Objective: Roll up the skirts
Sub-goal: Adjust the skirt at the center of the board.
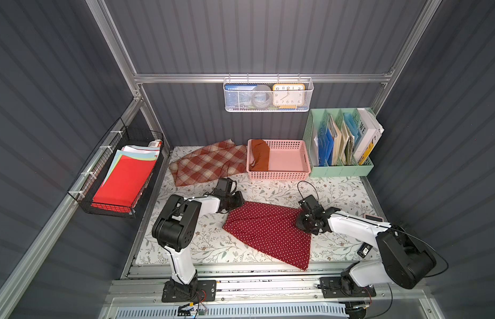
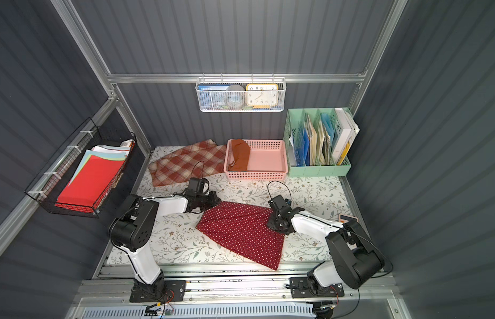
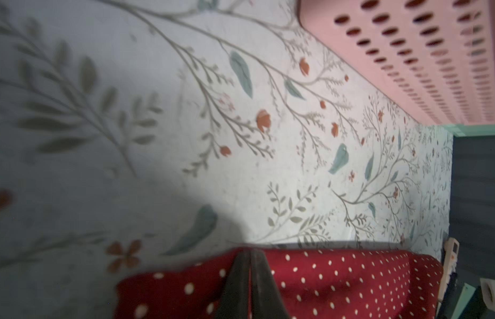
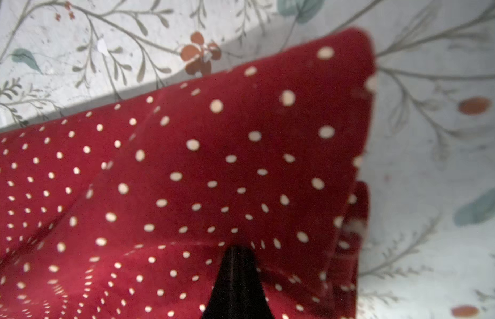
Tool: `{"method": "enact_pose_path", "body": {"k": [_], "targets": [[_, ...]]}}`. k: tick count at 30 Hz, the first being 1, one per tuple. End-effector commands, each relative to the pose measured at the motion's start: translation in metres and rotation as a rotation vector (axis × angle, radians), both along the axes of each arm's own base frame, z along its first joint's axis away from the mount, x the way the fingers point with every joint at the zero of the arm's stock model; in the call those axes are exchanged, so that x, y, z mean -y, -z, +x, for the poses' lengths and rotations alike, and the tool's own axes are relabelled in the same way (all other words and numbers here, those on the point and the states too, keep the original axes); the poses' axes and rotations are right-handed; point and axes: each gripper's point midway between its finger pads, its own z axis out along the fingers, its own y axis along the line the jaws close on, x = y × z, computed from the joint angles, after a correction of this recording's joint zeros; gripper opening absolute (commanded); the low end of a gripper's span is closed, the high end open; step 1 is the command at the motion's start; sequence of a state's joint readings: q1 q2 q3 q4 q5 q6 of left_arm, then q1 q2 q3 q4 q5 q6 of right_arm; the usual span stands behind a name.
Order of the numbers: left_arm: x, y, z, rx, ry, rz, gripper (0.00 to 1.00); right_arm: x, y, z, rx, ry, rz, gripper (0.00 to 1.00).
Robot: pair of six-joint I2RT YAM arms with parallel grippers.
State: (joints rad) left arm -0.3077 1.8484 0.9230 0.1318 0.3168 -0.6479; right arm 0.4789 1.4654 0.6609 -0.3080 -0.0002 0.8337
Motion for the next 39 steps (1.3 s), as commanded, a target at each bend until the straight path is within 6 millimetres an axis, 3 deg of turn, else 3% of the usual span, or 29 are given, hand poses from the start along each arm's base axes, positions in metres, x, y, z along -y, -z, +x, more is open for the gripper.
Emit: {"method": "enact_pose_path", "body": {"k": [1, 6, 11, 16, 19, 21, 24, 27, 31, 34, 36, 39], "targets": [[-0.007, 0.010, -0.008, -0.046, -0.010, 0.038, 0.00, 0.011, 0.034, -0.006, -0.128, -0.054, -0.062, 0.00], [-0.014, 0.018, -0.026, -0.077, 0.004, 0.065, 0.00, 0.011, 0.033, 0.032, -0.145, -0.071, -0.037, 0.00], [-0.020, 0.029, -0.062, -0.129, 0.007, 0.045, 0.00, 0.003, 0.020, 0.072, -0.122, -0.121, -0.051, 0.00], [-0.035, 0.015, -0.100, -0.120, -0.056, 0.022, 0.00, 0.006, 0.022, 0.096, -0.146, -0.155, -0.106, 0.00], [-0.017, 0.004, -0.127, -0.122, -0.017, -0.042, 0.00, 0.009, 0.020, 0.108, -0.135, -0.170, -0.142, 0.00], [0.005, -0.006, -0.142, -0.117, 0.054, -0.081, 0.00, 0.008, 0.012, 0.120, -0.101, -0.190, -0.157, 0.00], [0.046, -0.030, -0.158, -0.108, 0.227, -0.194, 0.00, -0.002, -0.004, 0.137, -0.032, -0.256, -0.135, 0.00], [0.057, -0.044, -0.162, -0.083, 0.313, -0.211, 0.00, -0.005, -0.030, 0.148, 0.038, -0.287, -0.138, 0.03], [0.046, -0.070, -0.160, 0.008, 0.353, -0.116, 0.00, 0.013, -0.074, 0.137, 0.131, -0.253, -0.208, 0.15], [0.026, -0.085, -0.145, 0.078, 0.291, 0.020, 0.00, 0.023, -0.084, 0.104, 0.127, -0.230, -0.214, 0.16], [0.015, -0.087, -0.135, 0.101, 0.251, 0.103, 0.18, 0.026, -0.074, 0.076, 0.093, -0.215, -0.188, 0.16], [0.001, -0.071, -0.123, 0.071, 0.187, 0.190, 0.44, 0.026, -0.051, 0.037, 0.045, -0.179, -0.109, 0.16]]}}
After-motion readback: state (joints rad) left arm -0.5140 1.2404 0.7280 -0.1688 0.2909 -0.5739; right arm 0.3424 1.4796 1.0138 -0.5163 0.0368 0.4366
